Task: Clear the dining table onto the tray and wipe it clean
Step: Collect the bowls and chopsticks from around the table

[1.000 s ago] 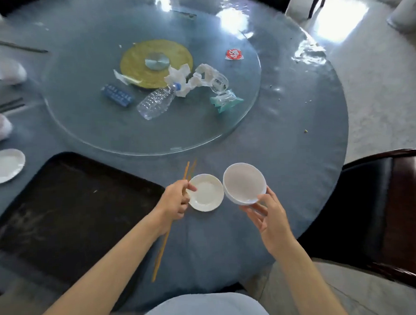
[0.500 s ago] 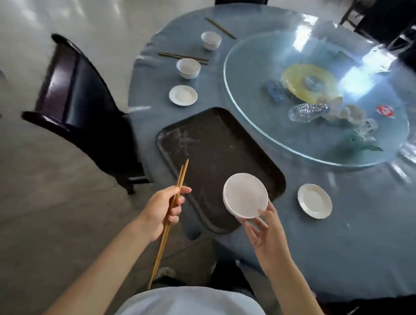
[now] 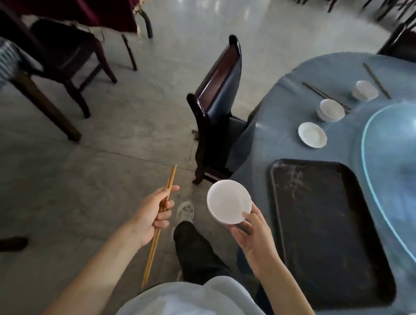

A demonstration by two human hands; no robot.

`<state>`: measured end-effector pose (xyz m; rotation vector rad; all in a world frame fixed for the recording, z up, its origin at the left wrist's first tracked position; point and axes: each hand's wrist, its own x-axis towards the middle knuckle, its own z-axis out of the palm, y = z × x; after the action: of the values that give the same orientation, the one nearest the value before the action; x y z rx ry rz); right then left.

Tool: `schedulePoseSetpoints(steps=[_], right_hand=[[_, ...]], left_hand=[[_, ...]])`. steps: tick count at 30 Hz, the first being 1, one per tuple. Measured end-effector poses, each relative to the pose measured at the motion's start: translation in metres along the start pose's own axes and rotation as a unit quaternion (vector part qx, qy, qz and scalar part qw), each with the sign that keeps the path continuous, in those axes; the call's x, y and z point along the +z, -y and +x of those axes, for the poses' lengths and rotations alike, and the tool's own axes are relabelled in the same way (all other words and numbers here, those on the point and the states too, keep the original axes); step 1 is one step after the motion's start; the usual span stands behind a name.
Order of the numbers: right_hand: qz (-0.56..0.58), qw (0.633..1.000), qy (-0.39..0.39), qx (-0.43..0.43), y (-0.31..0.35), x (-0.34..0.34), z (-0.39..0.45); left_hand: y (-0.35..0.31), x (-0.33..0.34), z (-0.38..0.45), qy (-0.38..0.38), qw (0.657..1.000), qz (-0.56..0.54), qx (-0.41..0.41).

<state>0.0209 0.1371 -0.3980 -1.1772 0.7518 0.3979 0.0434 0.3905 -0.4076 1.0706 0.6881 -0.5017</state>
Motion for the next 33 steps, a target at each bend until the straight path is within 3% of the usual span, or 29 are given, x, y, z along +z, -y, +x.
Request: schedulePoseSetpoints(steps=[8,15,22,33], right_hand=[[-0.053,0.995,0.073,0.037,0.035,0.16,0.095],[-0.046,0.996,0.07,0.043,0.083,0.27,0.159],[0.017,0.999,0.021,0.034,0.12,0.346,0.213],[0.169,0.975,-0.144,-0.021,0.161,0.473,0.291]], left_hand=[[-0.102,-0.08,0.085,-0.044,0.994,-0.104,0.008],[-0.224,-0.106,0.17,-0.05,0.996,-0.071,-0.012],[-0.33,-0.121,0.241,0.009,0.999,-0.034,-0.021],[-0.49,-0.132,0.372,0.129,0.984,0.11,-0.052]])
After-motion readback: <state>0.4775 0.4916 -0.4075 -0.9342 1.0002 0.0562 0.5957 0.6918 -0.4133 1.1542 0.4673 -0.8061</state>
